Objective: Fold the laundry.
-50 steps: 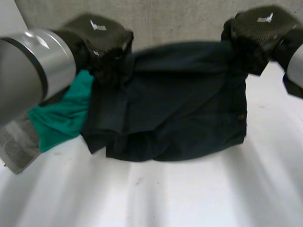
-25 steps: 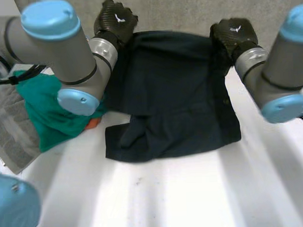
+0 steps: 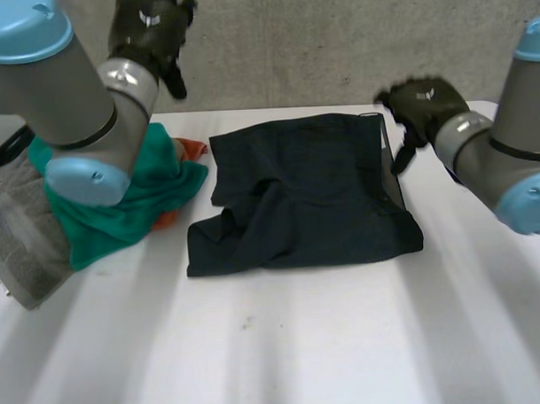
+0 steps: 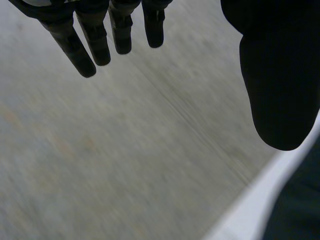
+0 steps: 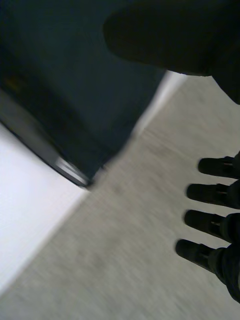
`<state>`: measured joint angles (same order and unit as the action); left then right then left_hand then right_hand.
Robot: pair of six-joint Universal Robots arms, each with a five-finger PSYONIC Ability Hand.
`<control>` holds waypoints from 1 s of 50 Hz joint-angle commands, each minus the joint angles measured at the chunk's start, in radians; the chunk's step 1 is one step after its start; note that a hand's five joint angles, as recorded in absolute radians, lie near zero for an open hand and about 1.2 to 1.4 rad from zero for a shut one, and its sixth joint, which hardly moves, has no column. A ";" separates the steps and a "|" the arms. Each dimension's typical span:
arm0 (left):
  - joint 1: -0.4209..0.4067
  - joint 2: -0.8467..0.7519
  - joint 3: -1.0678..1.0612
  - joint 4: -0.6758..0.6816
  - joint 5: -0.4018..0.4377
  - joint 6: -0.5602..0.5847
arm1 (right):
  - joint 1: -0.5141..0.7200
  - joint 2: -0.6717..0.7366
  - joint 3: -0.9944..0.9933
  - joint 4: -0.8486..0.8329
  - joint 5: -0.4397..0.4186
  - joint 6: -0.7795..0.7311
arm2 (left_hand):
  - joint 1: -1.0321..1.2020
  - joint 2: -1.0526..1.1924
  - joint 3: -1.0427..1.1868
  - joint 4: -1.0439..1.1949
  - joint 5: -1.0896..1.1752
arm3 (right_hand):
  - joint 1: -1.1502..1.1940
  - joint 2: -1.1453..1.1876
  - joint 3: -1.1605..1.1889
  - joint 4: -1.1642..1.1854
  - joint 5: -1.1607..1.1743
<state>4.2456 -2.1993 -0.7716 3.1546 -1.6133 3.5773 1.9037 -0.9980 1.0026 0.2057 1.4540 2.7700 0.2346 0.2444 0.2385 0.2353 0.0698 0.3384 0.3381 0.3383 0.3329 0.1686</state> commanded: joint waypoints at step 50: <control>-0.104 -0.433 0.095 -0.239 -0.117 0.255 | -0.064 0.268 0.217 -0.403 -0.185 -0.164 | 0.362 0.353 0.358 0.362 0.353 | 0.648 0.648 0.648 0.654 0.643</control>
<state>4.1392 -2.5882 -0.7112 2.8719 -1.7182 3.7663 1.8282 -0.7700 1.2511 -0.1422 1.2416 2.6101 0.3492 0.3254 0.3280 0.3186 0.1421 0.6085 0.5912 0.5945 0.5908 0.4201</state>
